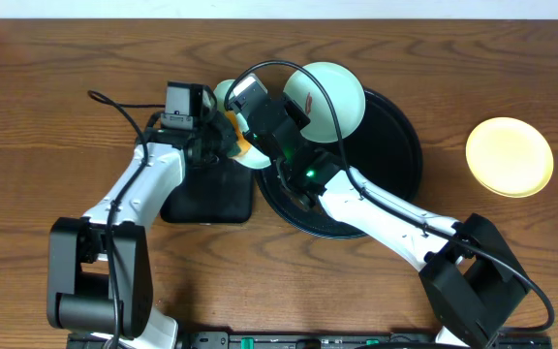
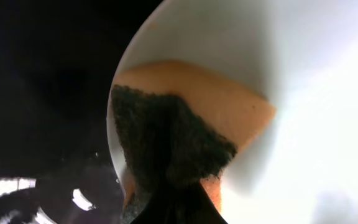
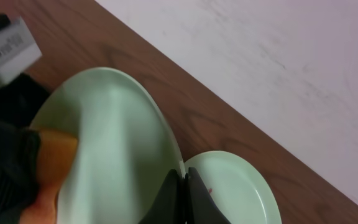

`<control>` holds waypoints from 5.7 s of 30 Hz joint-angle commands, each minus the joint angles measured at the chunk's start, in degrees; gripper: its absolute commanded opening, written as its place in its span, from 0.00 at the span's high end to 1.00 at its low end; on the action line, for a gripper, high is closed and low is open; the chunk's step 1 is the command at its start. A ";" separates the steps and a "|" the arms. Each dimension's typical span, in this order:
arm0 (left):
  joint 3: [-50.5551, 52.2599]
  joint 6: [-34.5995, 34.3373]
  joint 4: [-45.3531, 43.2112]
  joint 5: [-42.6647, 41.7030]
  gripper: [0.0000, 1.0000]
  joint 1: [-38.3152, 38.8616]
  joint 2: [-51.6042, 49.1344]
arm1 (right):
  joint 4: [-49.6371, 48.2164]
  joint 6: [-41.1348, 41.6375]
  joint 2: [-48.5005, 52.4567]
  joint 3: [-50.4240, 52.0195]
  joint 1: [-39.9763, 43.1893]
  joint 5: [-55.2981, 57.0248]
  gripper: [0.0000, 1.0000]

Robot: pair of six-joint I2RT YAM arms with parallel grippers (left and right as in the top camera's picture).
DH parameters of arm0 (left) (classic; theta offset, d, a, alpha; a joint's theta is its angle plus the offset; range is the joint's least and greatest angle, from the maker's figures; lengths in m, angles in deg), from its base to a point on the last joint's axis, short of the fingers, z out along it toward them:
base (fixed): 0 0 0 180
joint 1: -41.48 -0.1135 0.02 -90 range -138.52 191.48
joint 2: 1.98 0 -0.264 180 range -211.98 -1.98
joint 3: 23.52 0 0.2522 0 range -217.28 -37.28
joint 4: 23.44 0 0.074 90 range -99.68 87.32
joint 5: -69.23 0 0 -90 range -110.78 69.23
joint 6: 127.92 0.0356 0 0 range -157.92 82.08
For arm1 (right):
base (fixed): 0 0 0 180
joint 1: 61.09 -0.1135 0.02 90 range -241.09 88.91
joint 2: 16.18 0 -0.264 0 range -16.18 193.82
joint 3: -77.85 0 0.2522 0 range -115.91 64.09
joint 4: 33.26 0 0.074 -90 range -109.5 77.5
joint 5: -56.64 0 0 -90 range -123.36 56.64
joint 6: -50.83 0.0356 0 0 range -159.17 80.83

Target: Clean dirty plates on tray and stack at the side

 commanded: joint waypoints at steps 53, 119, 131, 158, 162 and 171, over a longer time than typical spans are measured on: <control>1.79 14.78 16.41 17.66 0.93 -3.72 7.69 | 14.12 21.92 4.37 -0.70 10.29 -50.99 0.74; 0.33 15.37 20.20 15.45 0.83 -3.69 11.89 | 41.16 5.92 30.40 -36.04 8.24 -41.66 0.99; 0.33 14.88 20.13 11.54 0.63 -3.69 11.89 | 44.22 7.10 21.90 -36.06 8.00 -22.67 0.99; 0.39 12.57 18.86 7.98 0.44 -3.72 11.80 | 43.85 4.59 14.56 -36.06 -4.04 15.32 0.99; 0.39 12.55 19.02 7.98 0.44 -3.72 11.78 | 43.69 4.59 13.94 -36.06 -3.23 12.24 0.99; 0.42 10.12 17.68 7.91 0.44 -3.69 11.78 | 44.33 5.97 9.81 -36.06 -0.13 -2.34 0.99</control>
